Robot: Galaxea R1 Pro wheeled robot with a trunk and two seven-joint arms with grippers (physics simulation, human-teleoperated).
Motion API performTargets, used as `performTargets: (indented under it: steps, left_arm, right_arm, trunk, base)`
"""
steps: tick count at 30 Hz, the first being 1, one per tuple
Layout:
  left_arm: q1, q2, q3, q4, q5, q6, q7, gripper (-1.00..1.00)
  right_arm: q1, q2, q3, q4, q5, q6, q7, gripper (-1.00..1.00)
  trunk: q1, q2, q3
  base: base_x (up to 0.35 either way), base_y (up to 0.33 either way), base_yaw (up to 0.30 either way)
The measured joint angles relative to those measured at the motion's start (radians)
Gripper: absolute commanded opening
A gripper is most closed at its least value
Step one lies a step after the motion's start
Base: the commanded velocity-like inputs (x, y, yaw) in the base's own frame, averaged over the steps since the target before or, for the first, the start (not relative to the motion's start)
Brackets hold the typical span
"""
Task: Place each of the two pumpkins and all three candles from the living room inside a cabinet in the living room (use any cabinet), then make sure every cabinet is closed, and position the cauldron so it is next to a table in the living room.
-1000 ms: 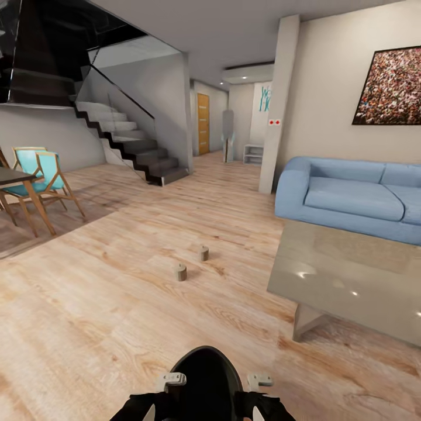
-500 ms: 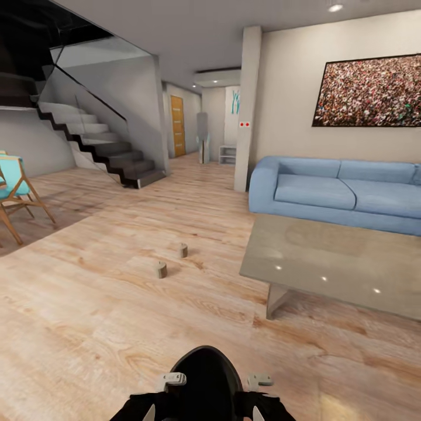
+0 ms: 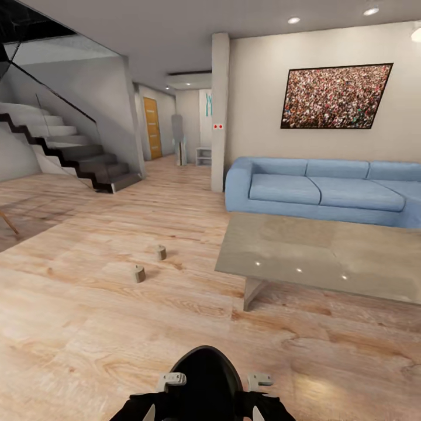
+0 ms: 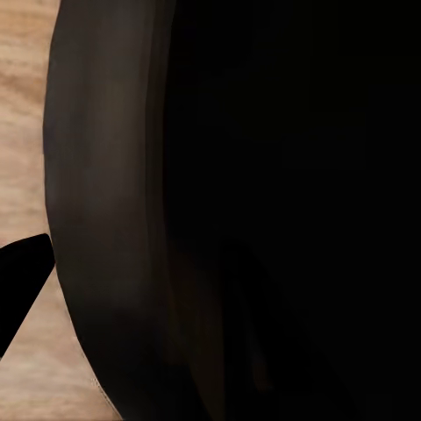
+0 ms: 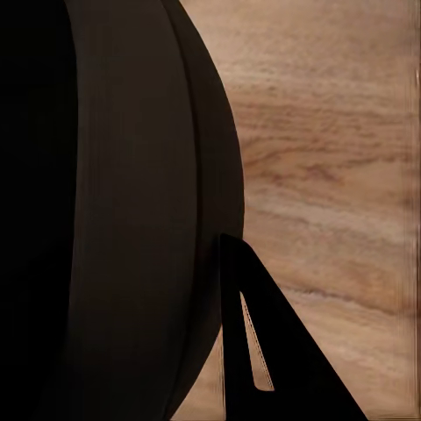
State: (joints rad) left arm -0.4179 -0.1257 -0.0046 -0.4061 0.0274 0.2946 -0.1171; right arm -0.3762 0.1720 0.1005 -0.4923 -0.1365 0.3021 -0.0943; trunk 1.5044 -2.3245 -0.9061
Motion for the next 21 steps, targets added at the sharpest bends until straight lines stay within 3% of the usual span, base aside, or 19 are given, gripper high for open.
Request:
performTargets:
  steps: [11, 21]
  left_arm:
    - [0.0, 0.0, 0.001, 0.0, 0.0, 0.0, 0.0, -1.0]
    - [0.0, 0.0, 0.0, -0.001, 0.0, -0.001, 0.0, -1.0]
  right_arm:
    - [0.0, 0.0, 0.0, 0.0, 0.0, 0.0, 0.0, -1.0]
    - [0.0, 0.0, 0.0, 0.001, -0.001, -0.002, 0.0, -1.0]
  trunk:
    - [0.0, 0.0, 0.007]
    - [0.0, 0.0, 0.009]
  base:
    - [-0.001, -0.006, -0.245]
    - [0.047, -0.148, -0.055]
